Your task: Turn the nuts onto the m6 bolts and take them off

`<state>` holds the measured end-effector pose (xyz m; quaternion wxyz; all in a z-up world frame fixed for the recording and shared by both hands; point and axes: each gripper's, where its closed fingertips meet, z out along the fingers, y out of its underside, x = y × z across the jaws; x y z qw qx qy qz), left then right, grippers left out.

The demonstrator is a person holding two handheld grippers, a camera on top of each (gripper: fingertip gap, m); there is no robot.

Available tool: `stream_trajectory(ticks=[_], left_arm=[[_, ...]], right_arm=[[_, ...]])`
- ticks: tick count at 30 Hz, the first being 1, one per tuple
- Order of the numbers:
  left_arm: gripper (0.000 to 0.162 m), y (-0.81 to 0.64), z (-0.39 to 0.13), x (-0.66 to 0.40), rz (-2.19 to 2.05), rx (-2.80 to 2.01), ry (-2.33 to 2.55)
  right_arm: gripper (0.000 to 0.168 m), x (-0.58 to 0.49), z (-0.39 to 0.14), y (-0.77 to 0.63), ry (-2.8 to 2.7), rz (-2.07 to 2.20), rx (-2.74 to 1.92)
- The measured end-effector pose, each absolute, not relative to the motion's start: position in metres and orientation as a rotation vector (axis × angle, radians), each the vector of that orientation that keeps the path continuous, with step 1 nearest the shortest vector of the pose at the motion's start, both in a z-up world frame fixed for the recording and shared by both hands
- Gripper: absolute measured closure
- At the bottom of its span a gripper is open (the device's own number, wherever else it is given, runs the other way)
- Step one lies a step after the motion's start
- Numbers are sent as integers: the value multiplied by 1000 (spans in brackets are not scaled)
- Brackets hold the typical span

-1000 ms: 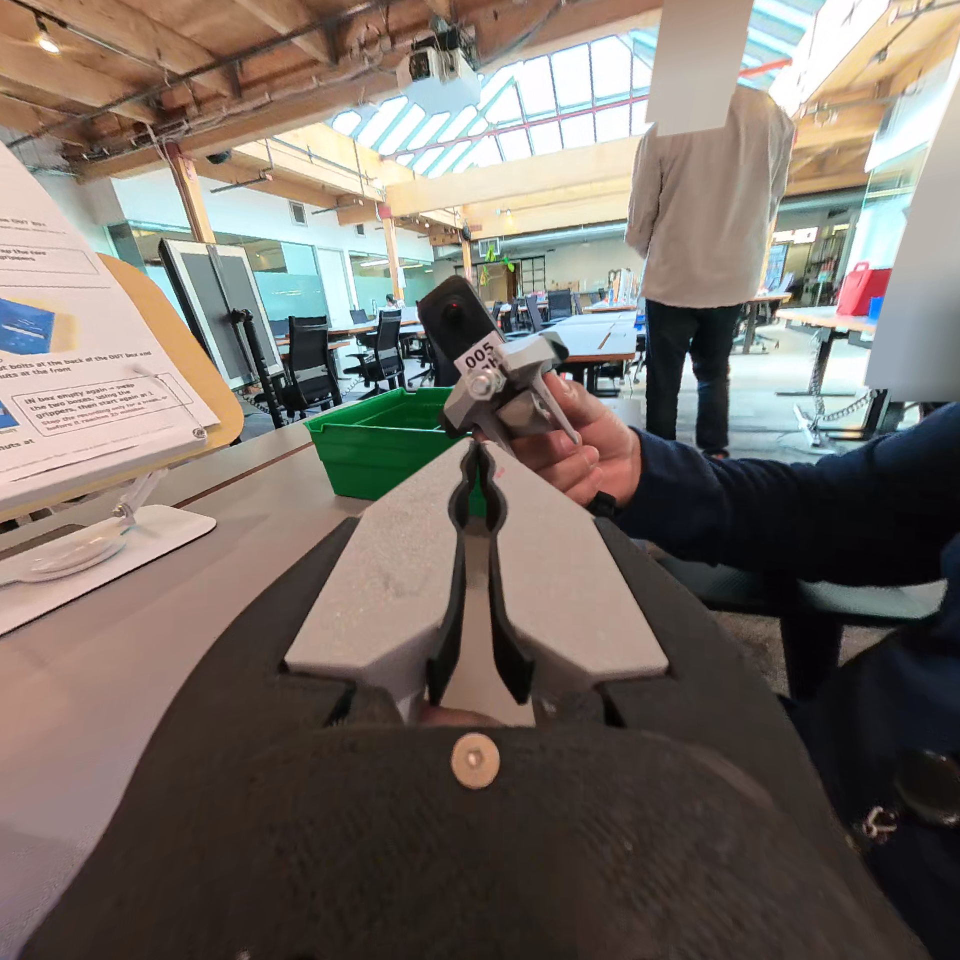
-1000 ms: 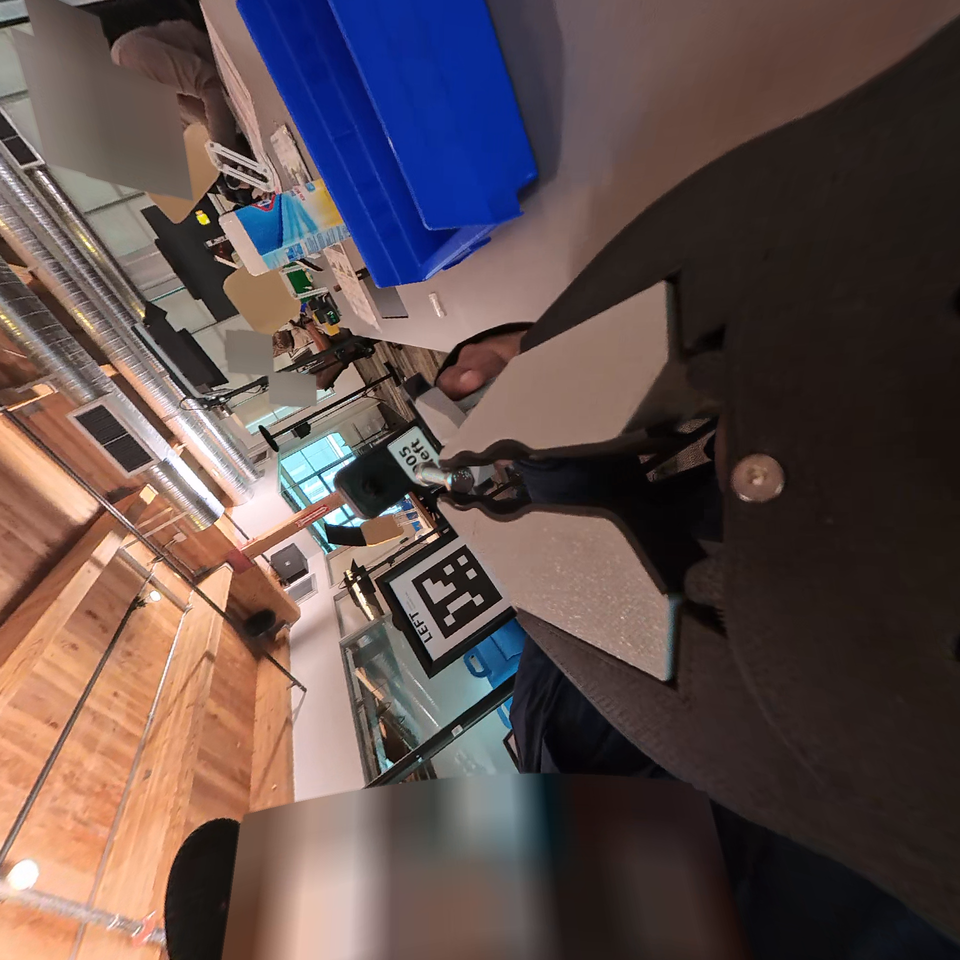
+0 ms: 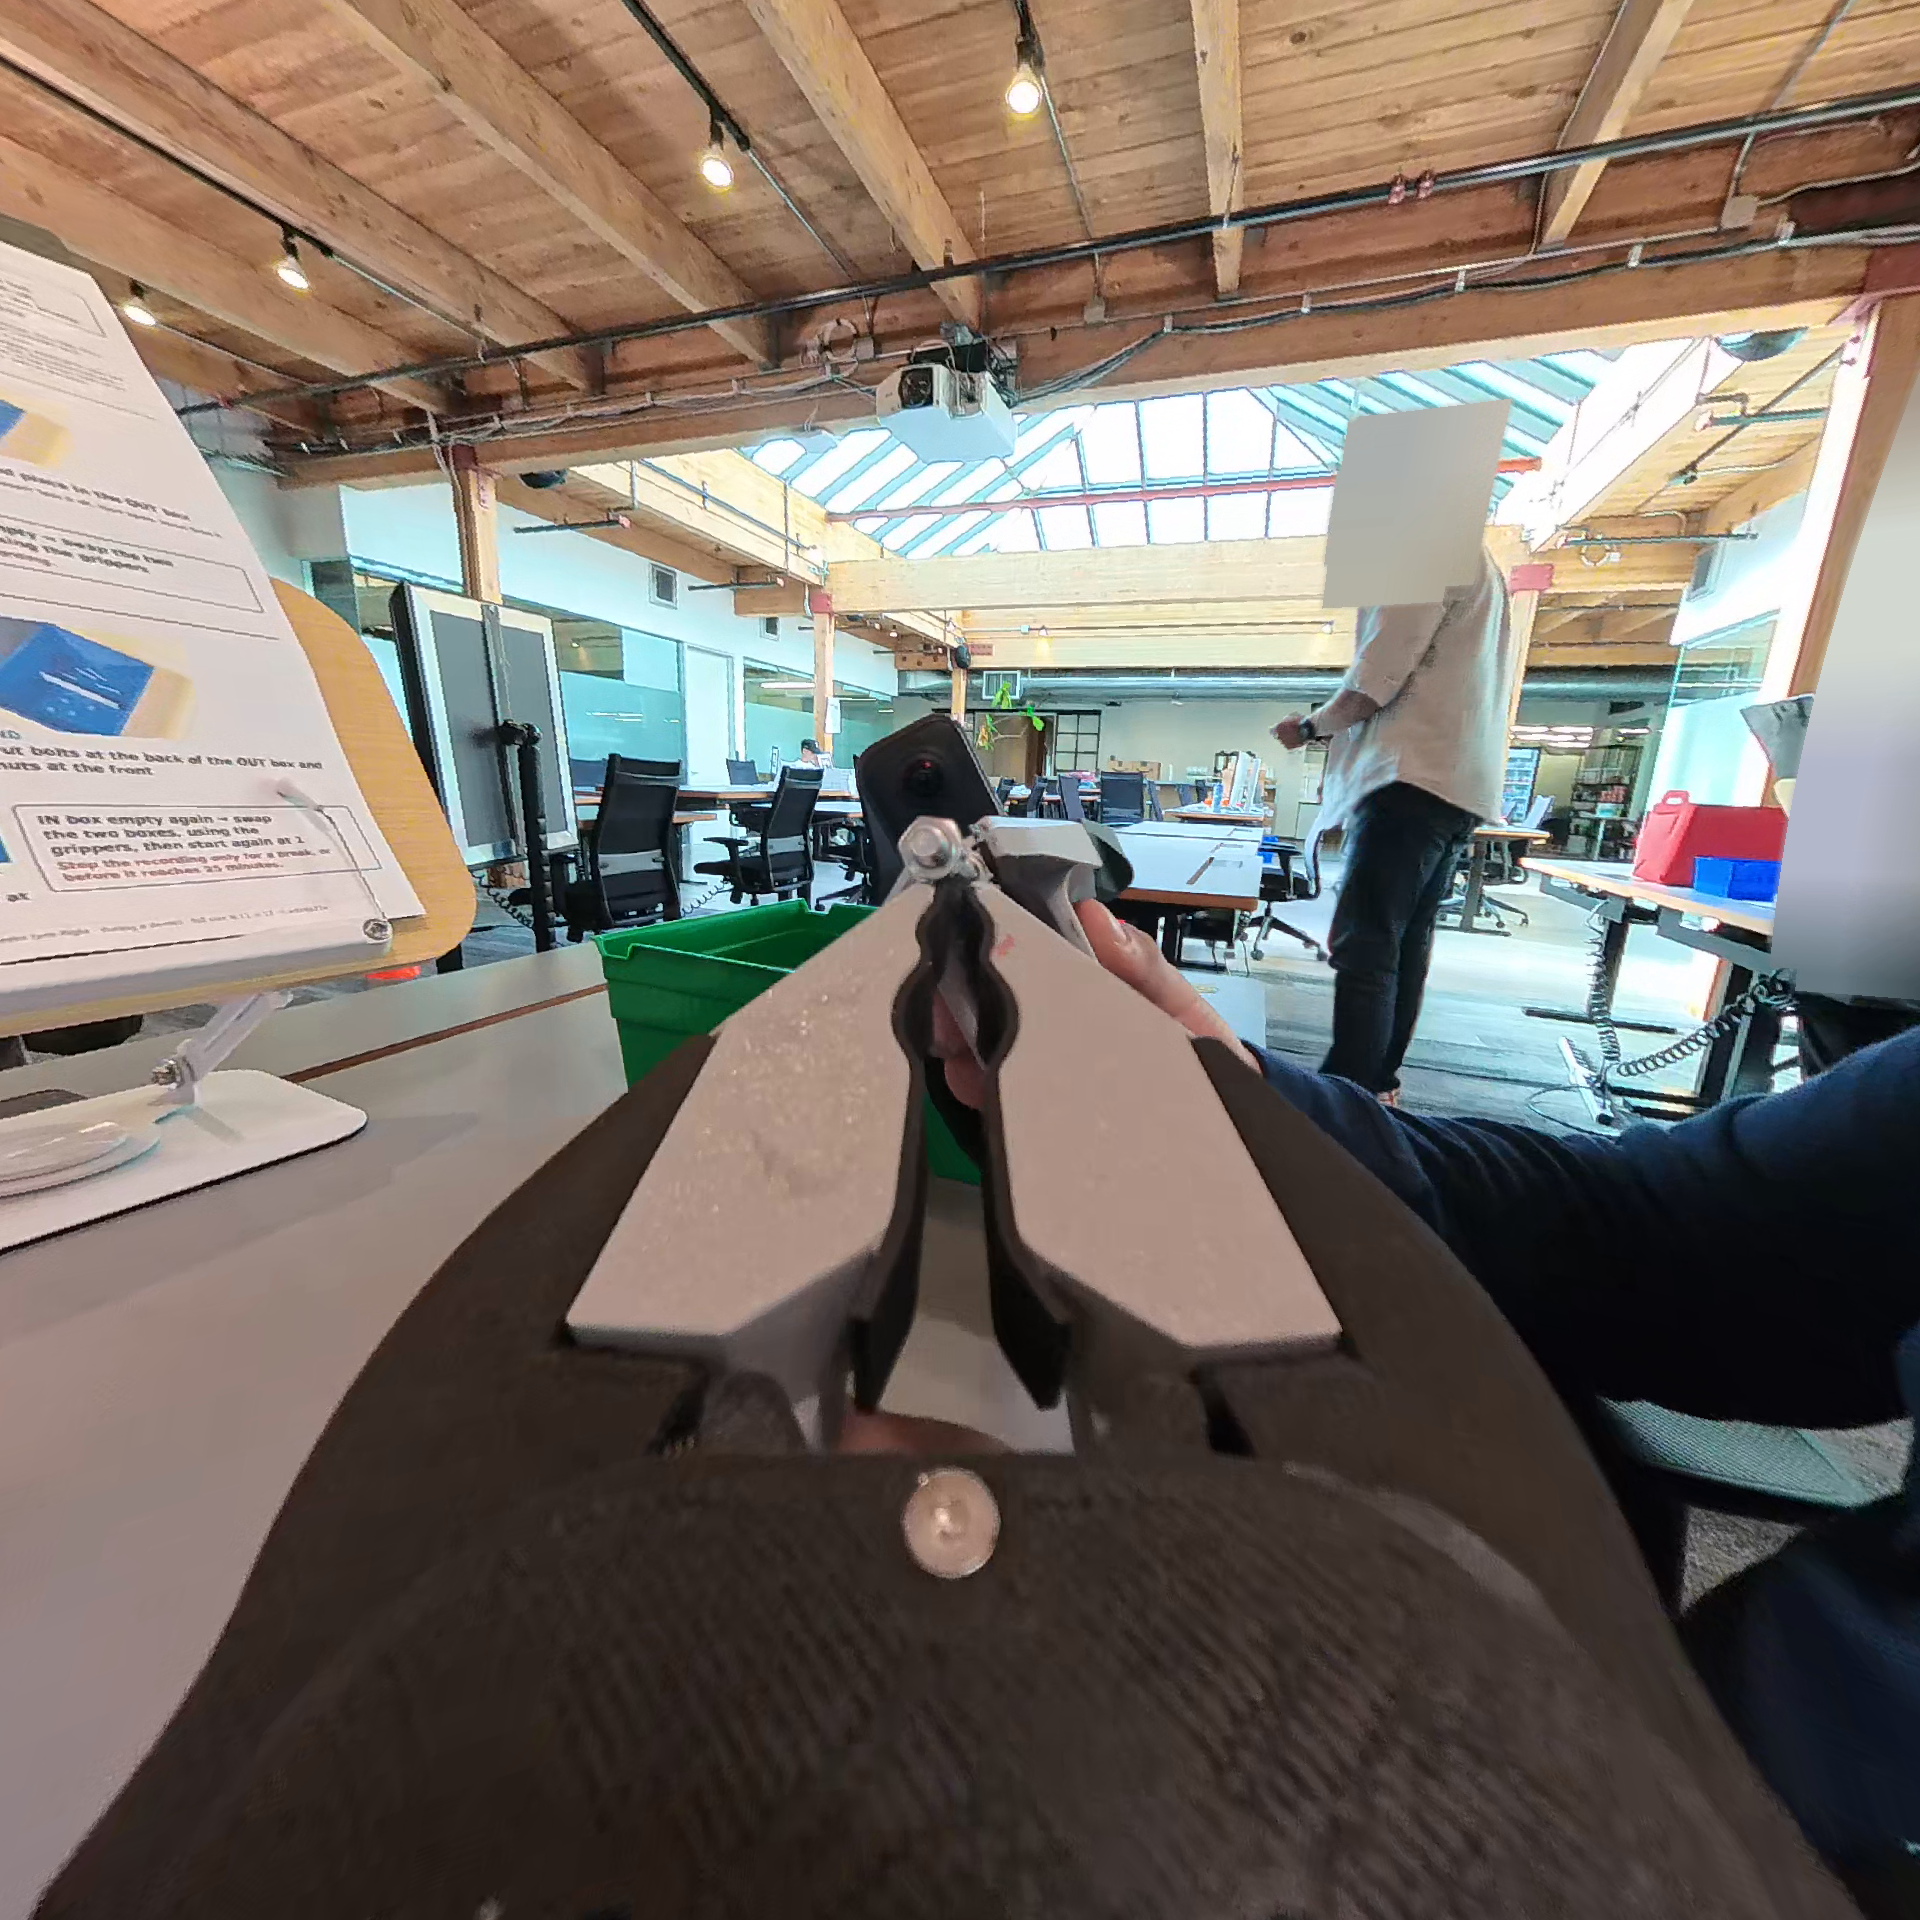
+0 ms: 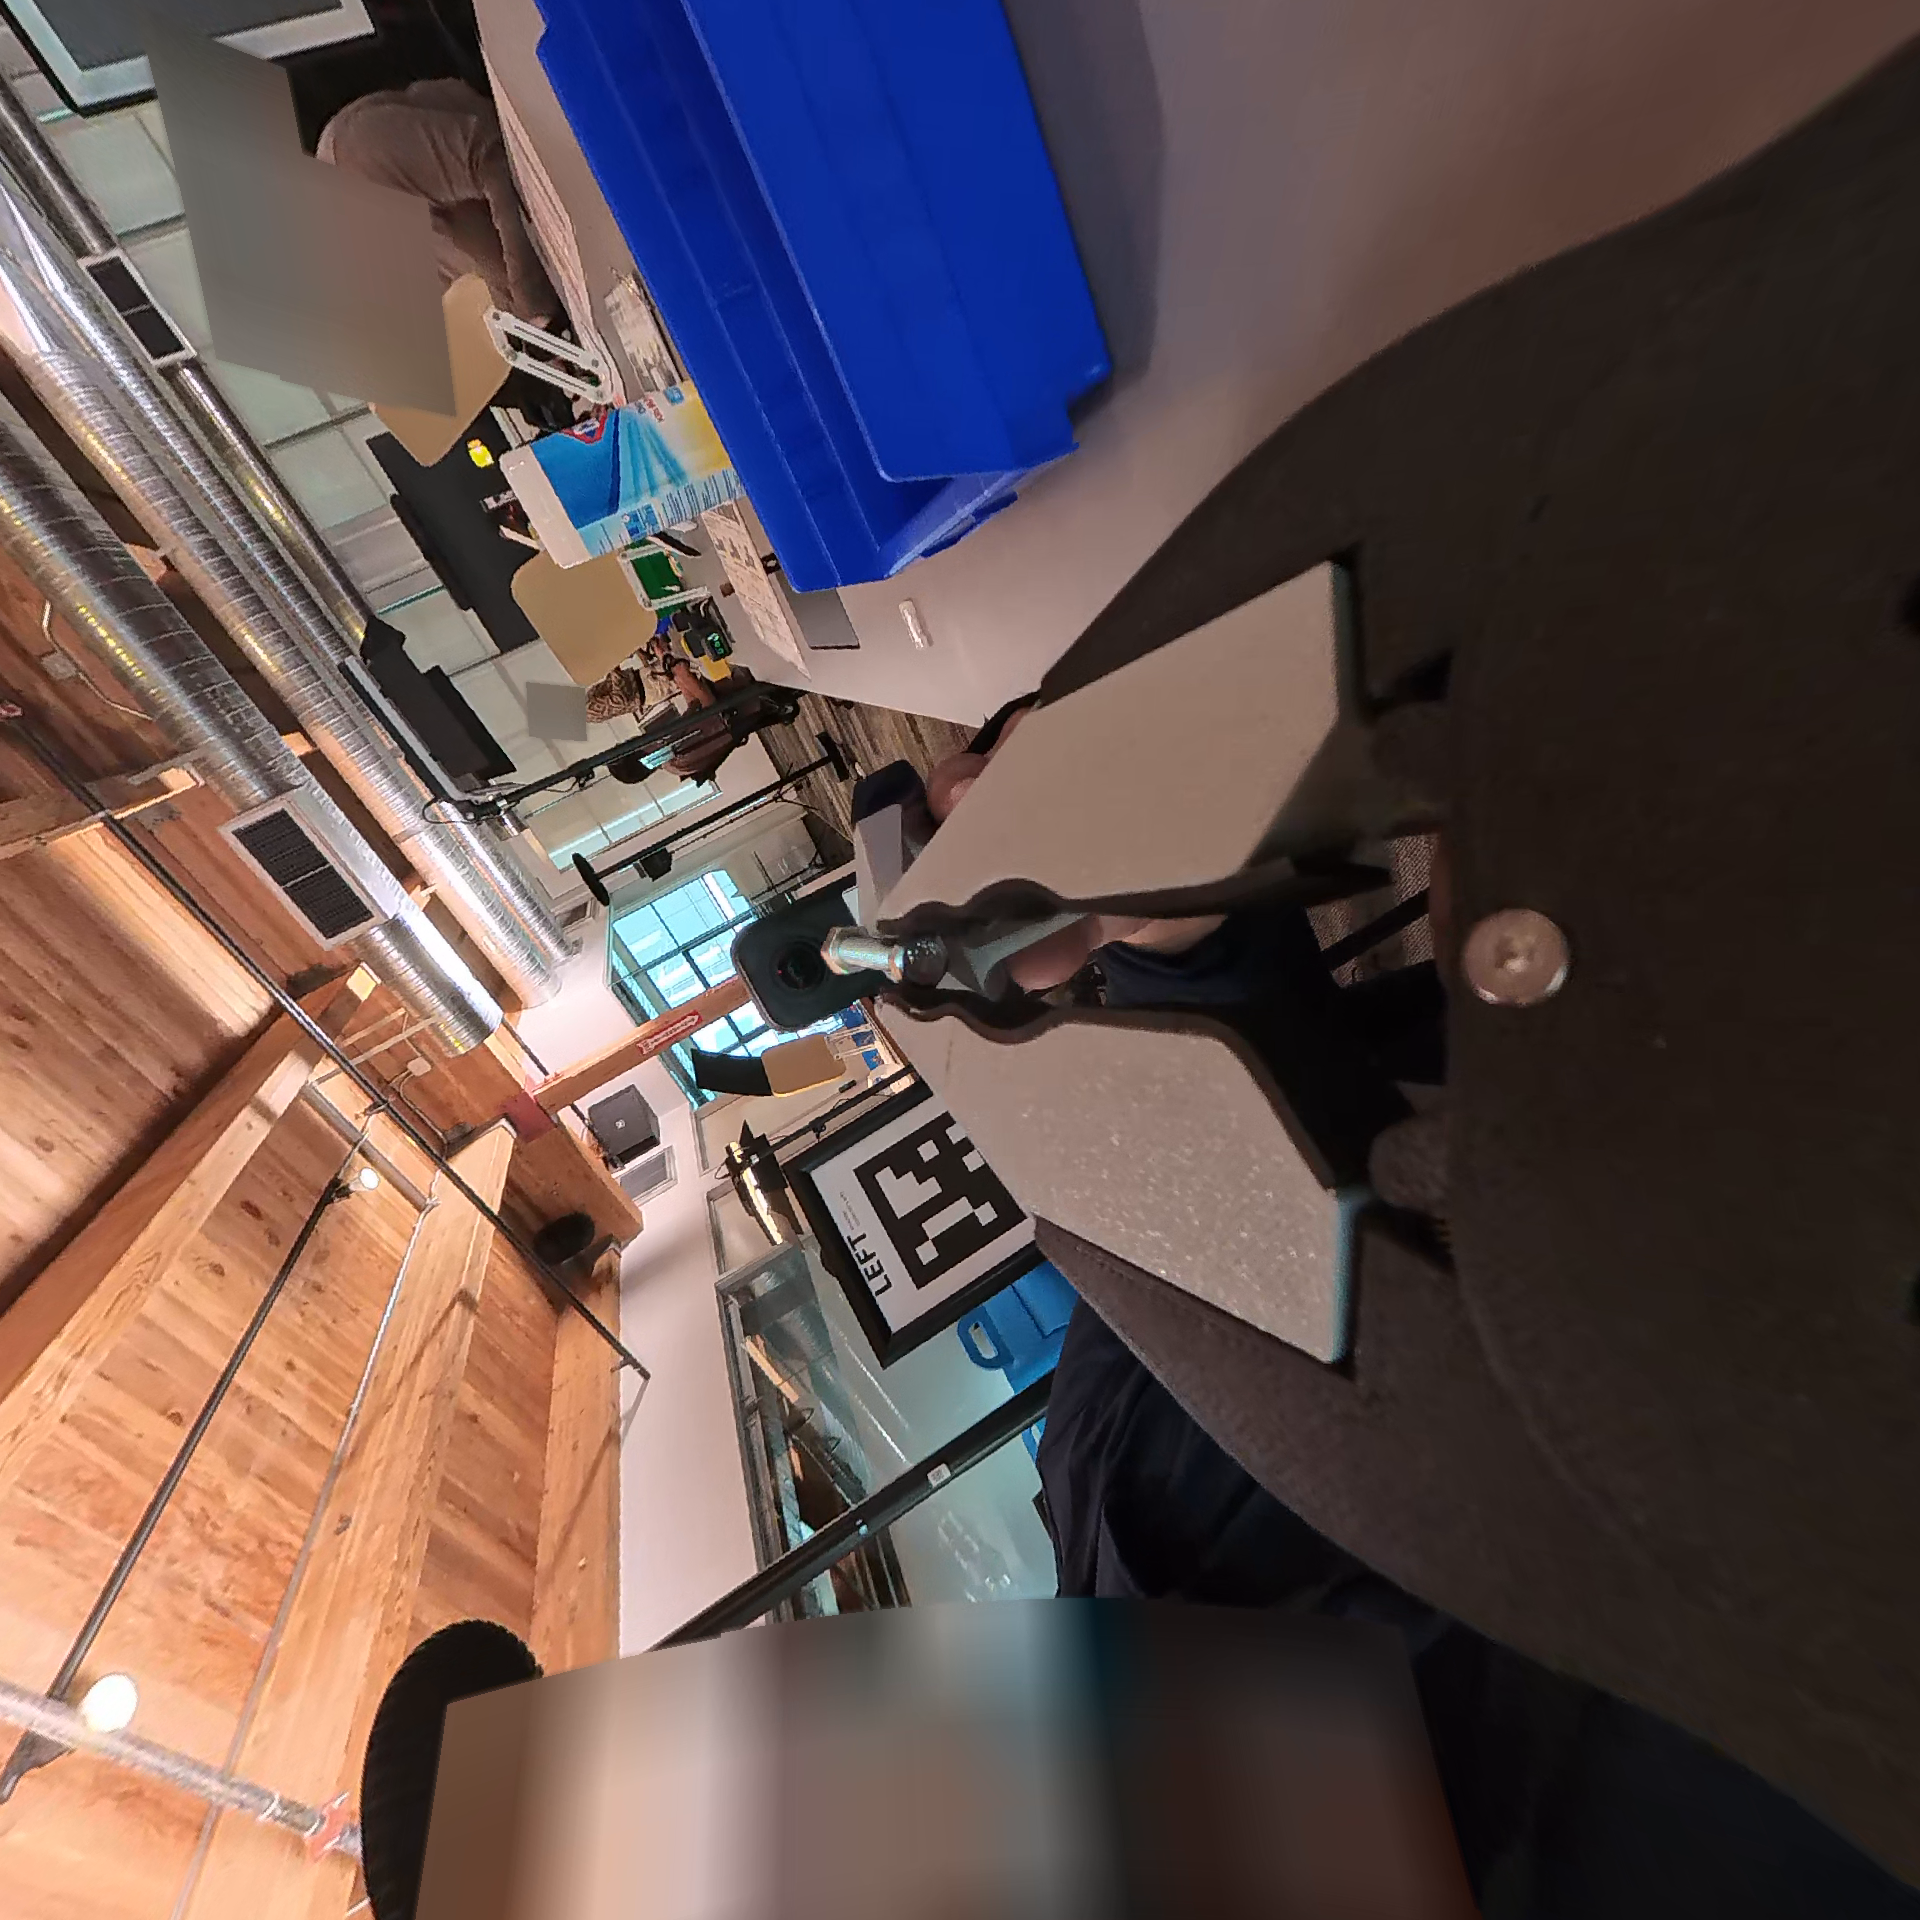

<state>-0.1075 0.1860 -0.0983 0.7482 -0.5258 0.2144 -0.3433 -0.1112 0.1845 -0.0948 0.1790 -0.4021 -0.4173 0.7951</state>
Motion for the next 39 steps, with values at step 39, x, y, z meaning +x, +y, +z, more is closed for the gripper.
stream_trajectory(ticks=[39], left_arm=[[157,182,-90,-104,-836,-1112,434]], right_arm=[[161,-113,-103,169,-1212,2485,-1131]])
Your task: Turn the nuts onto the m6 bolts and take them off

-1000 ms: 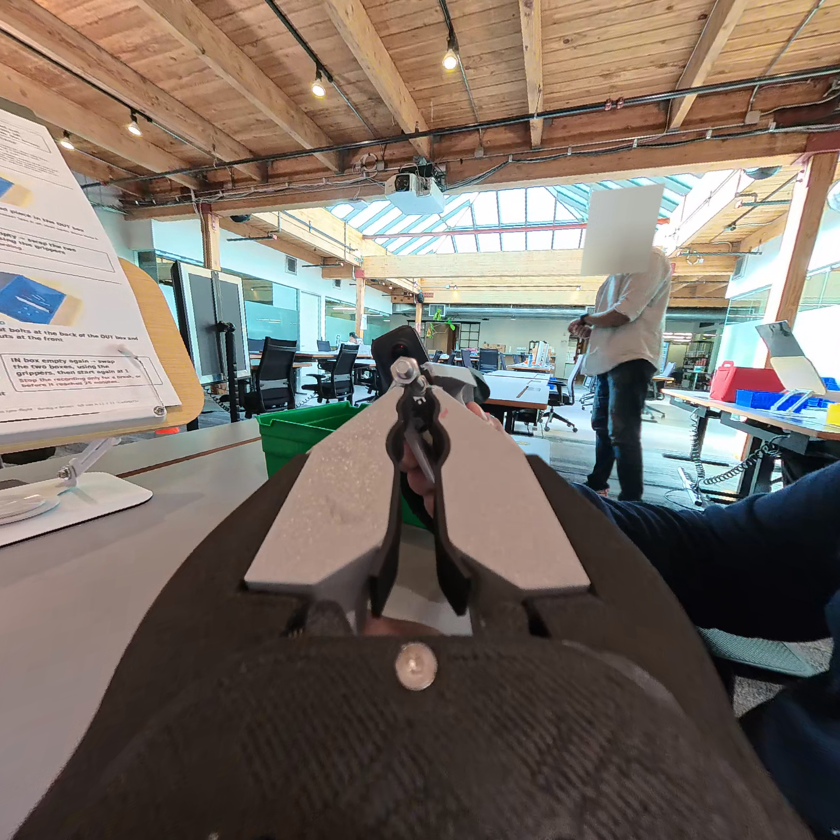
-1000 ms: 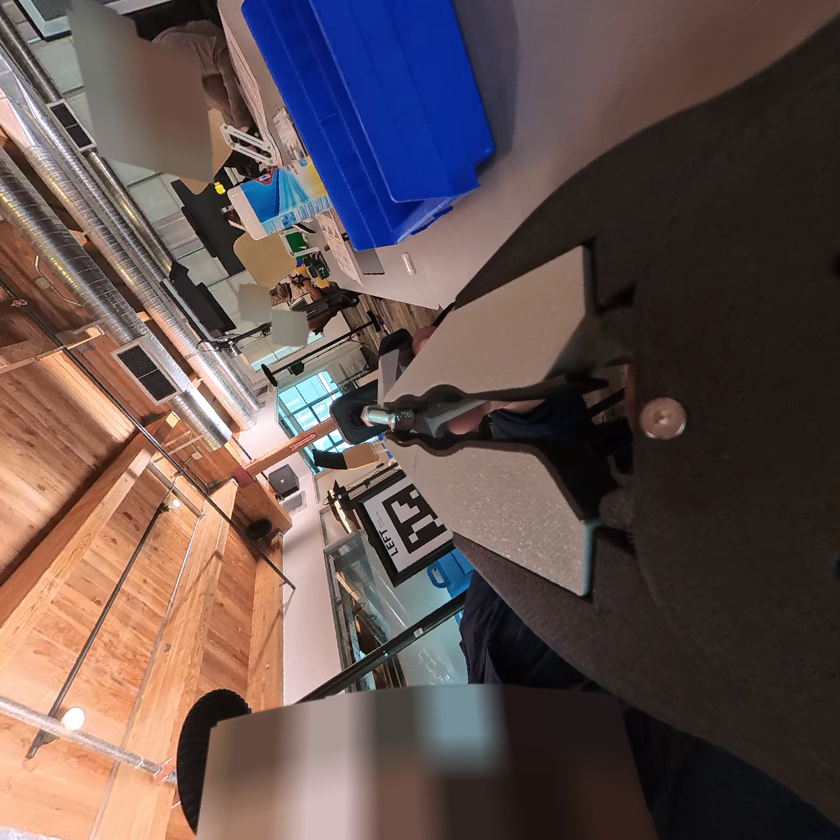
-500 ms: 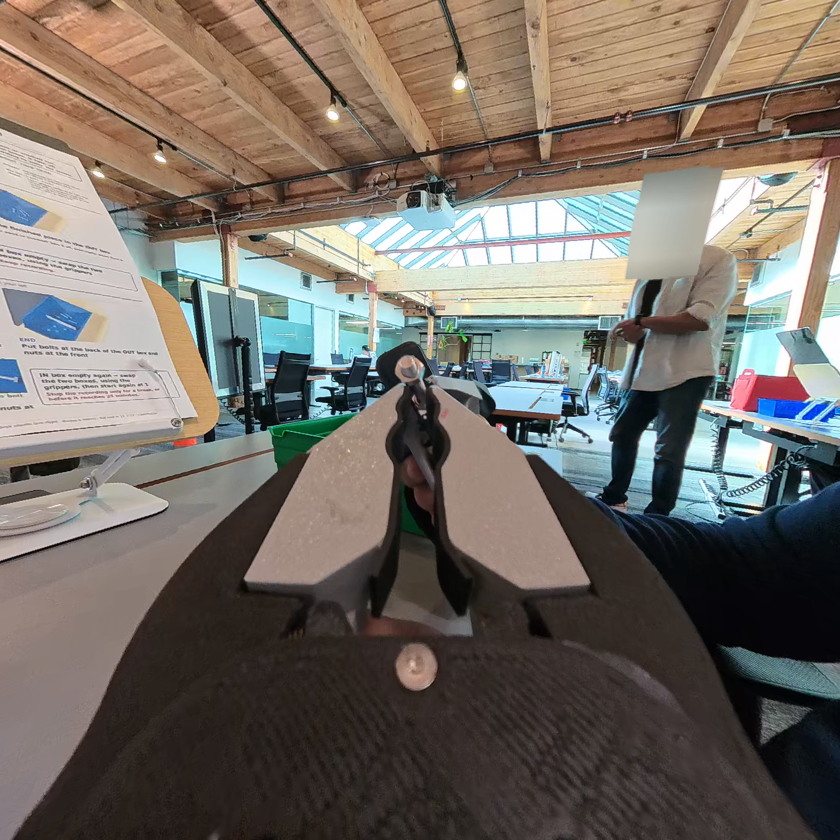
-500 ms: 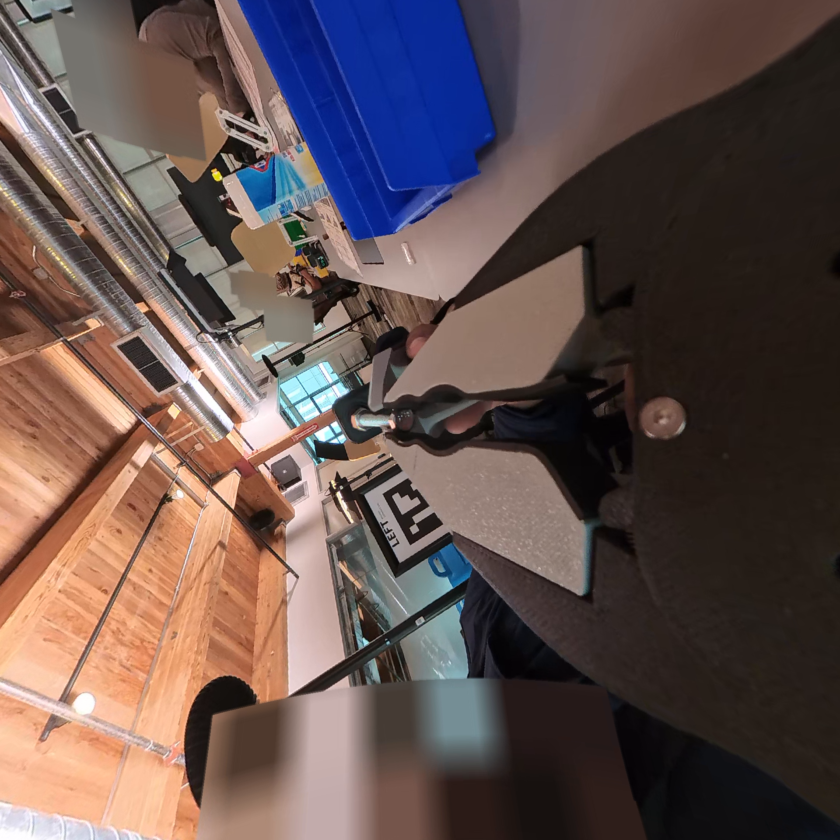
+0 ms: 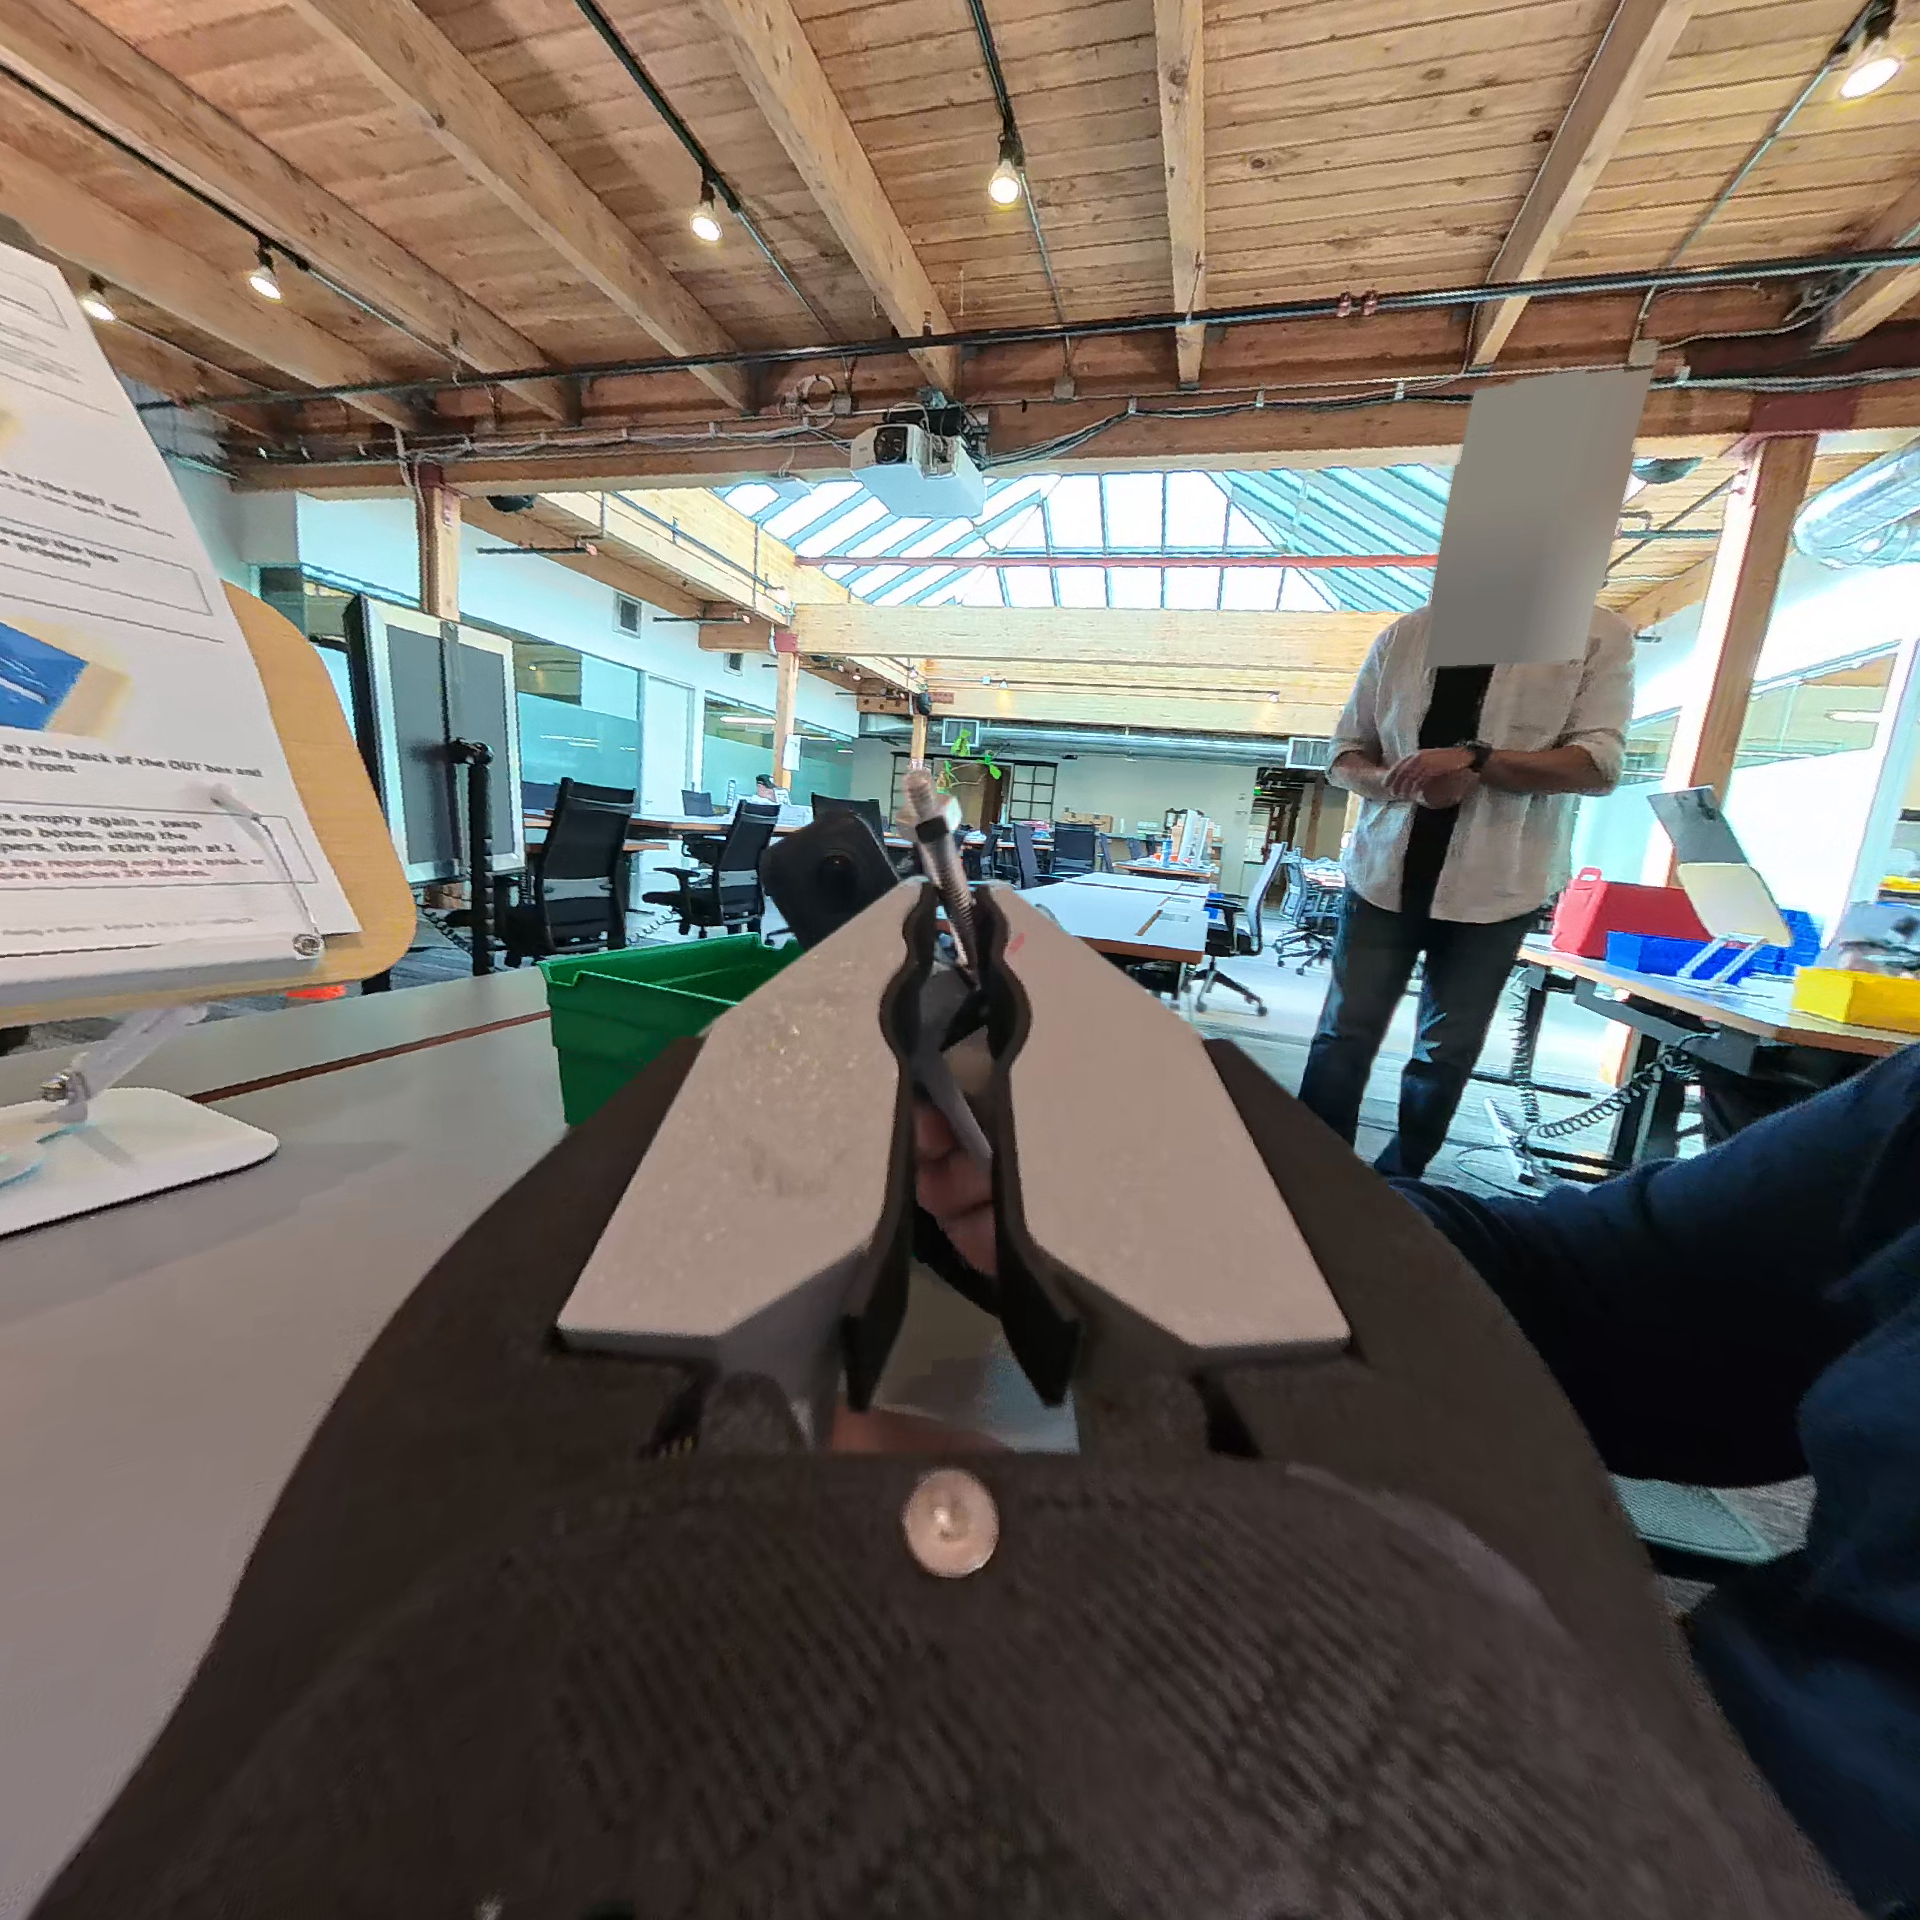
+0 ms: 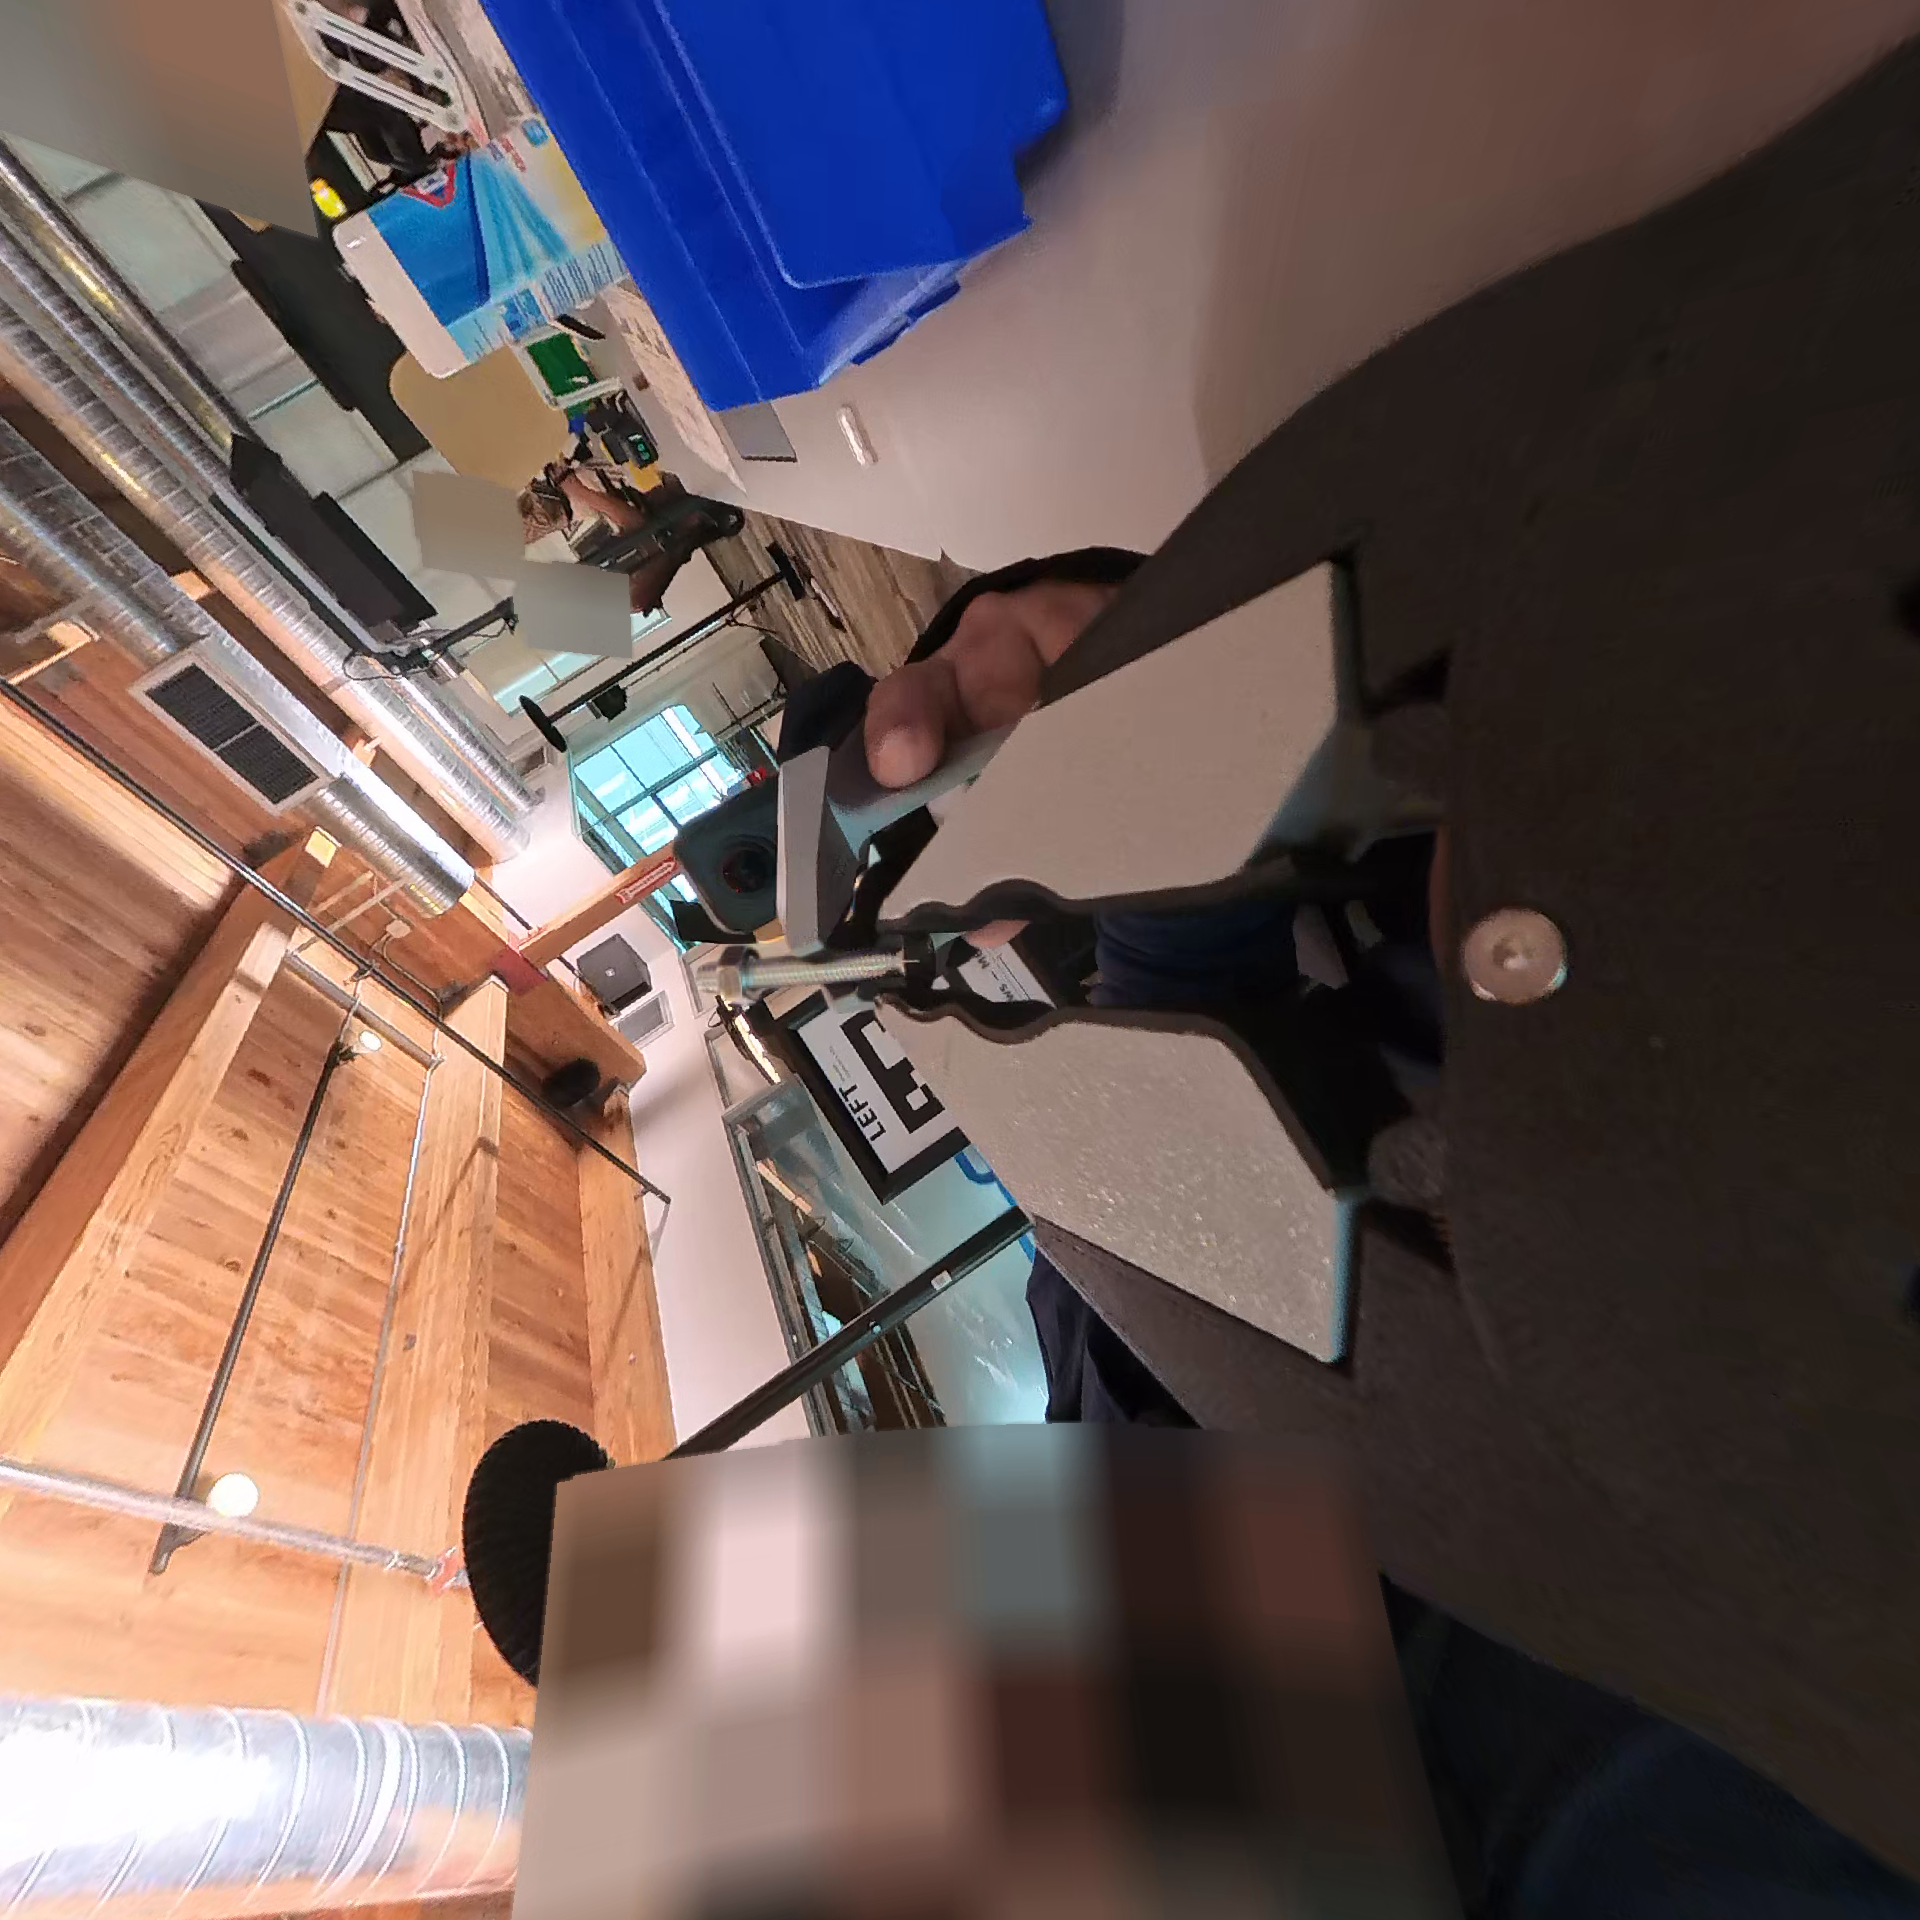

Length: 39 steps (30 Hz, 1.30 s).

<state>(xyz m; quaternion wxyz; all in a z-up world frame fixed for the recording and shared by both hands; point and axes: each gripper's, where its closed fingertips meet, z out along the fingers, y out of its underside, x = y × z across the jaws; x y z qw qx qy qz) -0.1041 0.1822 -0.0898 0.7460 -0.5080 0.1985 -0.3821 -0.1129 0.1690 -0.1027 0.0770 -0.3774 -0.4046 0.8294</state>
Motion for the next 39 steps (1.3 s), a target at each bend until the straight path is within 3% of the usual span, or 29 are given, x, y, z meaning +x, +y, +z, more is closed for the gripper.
stream_trajectory(ticks=[10,20,22,24,39], left_arm=[[160,191,-103,-102,-723,-1266,553],[159,233,-144,-117,-546,-1517,522],[159,237,-154,-111,-528,-1560,545],[159,238,-156,-107,-530,-1556,553],[158,246,-176,-104,-610,-1602,506]], right_arm=[[159,-118,-120,180,-1261,2375,-1251],[138,-127,-136,223,-1288,1694,-1292],[142,-130,-137,226,-1278,1620,-1277],[162,-131,-139,231,-1269,1582,-1288],[162,-132,-152,234,-1323,1510,-1339]])
